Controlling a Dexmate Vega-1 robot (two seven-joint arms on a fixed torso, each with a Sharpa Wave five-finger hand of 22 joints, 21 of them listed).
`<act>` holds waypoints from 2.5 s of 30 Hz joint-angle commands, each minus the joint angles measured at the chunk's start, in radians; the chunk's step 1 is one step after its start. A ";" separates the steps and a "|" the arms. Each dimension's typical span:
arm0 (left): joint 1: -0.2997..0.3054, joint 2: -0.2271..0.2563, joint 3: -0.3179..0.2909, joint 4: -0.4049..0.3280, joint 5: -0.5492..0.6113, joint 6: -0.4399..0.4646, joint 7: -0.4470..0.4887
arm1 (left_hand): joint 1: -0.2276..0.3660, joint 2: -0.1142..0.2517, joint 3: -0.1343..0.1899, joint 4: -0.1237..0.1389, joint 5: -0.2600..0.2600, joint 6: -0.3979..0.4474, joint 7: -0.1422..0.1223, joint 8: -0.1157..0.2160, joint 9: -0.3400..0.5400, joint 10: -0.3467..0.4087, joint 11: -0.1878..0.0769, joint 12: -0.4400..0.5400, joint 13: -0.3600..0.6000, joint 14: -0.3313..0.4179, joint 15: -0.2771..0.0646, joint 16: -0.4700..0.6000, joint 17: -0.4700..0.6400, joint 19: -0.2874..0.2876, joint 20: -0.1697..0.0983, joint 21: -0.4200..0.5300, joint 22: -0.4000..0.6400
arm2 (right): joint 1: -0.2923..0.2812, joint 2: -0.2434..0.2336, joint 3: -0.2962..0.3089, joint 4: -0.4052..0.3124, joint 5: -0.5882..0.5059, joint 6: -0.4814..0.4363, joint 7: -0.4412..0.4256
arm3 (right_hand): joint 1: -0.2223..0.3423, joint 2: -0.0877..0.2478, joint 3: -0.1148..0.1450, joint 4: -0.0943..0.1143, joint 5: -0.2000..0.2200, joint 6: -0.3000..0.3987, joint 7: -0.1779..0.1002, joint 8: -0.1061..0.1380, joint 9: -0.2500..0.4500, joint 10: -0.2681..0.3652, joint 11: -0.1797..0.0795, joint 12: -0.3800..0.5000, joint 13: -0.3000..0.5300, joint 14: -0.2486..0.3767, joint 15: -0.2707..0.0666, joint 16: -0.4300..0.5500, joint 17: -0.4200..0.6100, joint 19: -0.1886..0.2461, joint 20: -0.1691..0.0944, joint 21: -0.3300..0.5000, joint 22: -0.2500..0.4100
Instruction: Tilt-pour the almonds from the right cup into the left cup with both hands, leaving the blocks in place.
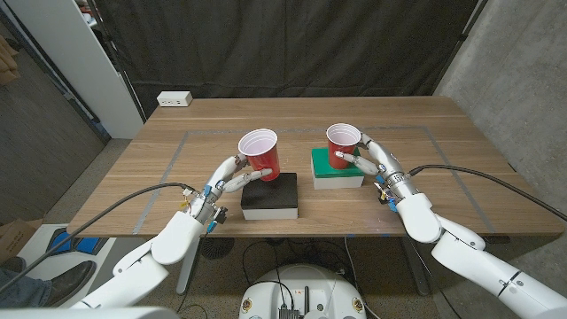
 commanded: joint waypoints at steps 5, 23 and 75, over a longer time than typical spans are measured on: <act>-0.003 -0.005 0.008 0.001 0.001 0.009 0.006 | 0.008 0.009 -0.008 0.000 0.006 0.001 0.001 -0.003 0.005 0.004 0.001 0.001 0.002 0.002 -0.047 0.000 0.002 -0.002 -0.056 -0.004 0.006 | 0.051 0.015 -0.036 0.044 0.014 0.024 0.026 | 0.011 -0.007 -0.002 -0.004 0.010 -0.007 -0.003 0.002 0.005 0.001 0.000 0.004 0.002 0.008 0.005 0.002 0.003 0.007 0.006 0.003 0.002; -0.014 -0.011 0.018 0.008 0.003 0.005 0.014 | 0.016 0.017 -0.012 -0.001 0.008 0.001 0.004 -0.003 0.005 0.005 0.004 0.001 0.002 0.006 -0.045 0.000 0.002 0.000 -0.050 -0.004 0.006 | 0.086 0.057 -0.060 0.115 0.013 0.108 -0.021 | 0.041 -0.012 0.002 -0.005 0.016 0.098 -0.011 0.041 0.009 0.100 -0.018 0.034 0.004 0.108 -0.024 0.040 0.002 0.093 -0.010 0.026 0.003; -0.027 0.016 0.017 -0.027 -0.007 0.055 0.003 | 0.026 0.030 -0.022 -0.001 0.010 0.017 0.006 0.002 0.006 0.019 0.005 0.005 0.003 0.013 -0.045 0.002 0.001 0.013 -0.044 0.000 0.006 | 0.085 0.079 0.024 0.087 0.117 0.183 0.022 | 0.176 0.003 0.020 -0.005 0.011 0.362 -0.059 0.129 0.024 0.365 -0.056 0.066 0.015 0.421 -0.107 0.191 0.055 0.392 -0.075 0.100 0.012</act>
